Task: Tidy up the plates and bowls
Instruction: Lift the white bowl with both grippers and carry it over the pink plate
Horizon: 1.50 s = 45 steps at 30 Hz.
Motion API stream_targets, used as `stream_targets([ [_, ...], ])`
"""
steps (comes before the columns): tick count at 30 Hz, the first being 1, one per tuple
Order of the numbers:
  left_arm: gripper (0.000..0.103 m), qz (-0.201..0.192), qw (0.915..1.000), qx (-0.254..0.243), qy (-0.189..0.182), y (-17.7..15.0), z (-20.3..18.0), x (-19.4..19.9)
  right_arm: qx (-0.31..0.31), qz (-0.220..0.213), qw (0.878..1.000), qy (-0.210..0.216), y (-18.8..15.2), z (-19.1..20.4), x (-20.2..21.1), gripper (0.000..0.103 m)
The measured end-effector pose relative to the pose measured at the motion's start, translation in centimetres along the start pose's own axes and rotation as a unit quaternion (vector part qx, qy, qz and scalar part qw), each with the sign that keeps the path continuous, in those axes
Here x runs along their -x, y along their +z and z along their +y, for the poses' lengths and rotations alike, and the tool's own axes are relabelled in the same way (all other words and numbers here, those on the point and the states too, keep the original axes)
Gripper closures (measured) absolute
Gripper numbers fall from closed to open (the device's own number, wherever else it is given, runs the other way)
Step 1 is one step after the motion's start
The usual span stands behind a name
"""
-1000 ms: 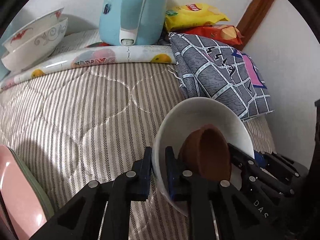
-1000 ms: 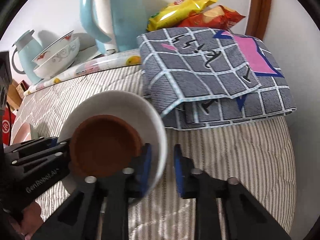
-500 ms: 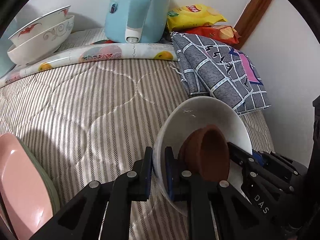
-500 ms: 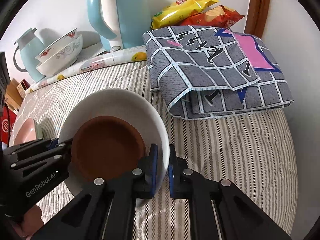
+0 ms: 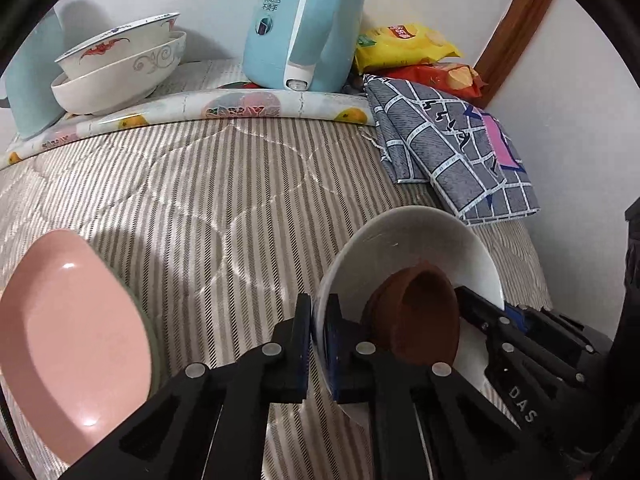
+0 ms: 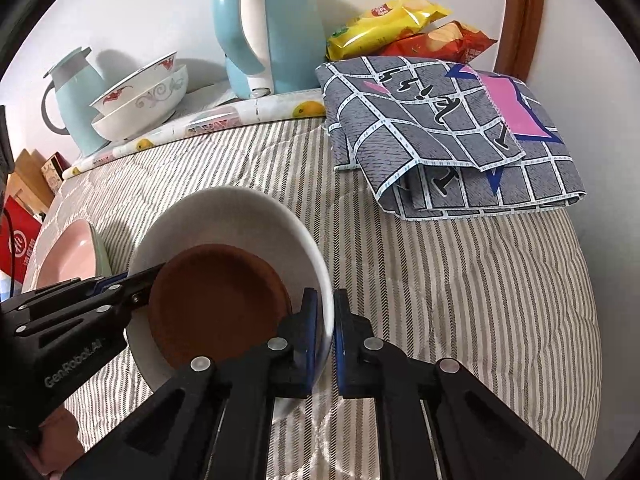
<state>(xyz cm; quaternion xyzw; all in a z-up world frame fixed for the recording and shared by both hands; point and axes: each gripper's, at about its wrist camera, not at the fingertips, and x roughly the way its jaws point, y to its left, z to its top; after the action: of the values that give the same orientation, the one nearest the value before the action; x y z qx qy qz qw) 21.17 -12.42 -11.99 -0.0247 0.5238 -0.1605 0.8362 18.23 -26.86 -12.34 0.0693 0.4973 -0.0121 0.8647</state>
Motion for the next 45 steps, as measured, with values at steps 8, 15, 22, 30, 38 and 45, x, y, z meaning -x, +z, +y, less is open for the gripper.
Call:
stream_targets([
  [8, 0.096, -0.003, 1.0000, 0.001, 0.005, -1.2, -0.1, 0.6, 0.000, -0.005, 1.000, 0.001, -0.8, 0.5, 0.8, 0.096],
  [15, 0.096, -0.005, 1.0000, 0.001, 0.002, -1.6, -0.3, 1.1, -0.009, -0.003, 1.000, 0.003, -1.6, 0.3, 1.4, 0.096],
  [22, 0.096, -0.010, 0.9999, 0.005, 0.002, -1.7, 0.0, 1.9, -0.013, -0.007, 1.000, 0.008, -1.8, 0.6, 2.0, 0.096],
  [30, 0.096, -0.022, 0.9997, 0.008, 0.009, -1.6, 0.9, 3.4, -0.008, -0.015, 1.000, 0.016, -1.5, 1.6, 2.8, 0.096],
  [38, 0.096, -0.036, 0.9992, 0.018, 0.010, -1.6, 2.1, 5.1, 0.001, -0.027, 0.999, 0.023, -1.1, 3.0, 3.9, 0.096],
  [45, 0.096, -0.047, 0.9985, 0.024, 0.013, -1.6, 3.1, 6.3, 0.009, -0.036, 0.999, 0.027, -0.7, 4.3, 4.8, 0.096],
])
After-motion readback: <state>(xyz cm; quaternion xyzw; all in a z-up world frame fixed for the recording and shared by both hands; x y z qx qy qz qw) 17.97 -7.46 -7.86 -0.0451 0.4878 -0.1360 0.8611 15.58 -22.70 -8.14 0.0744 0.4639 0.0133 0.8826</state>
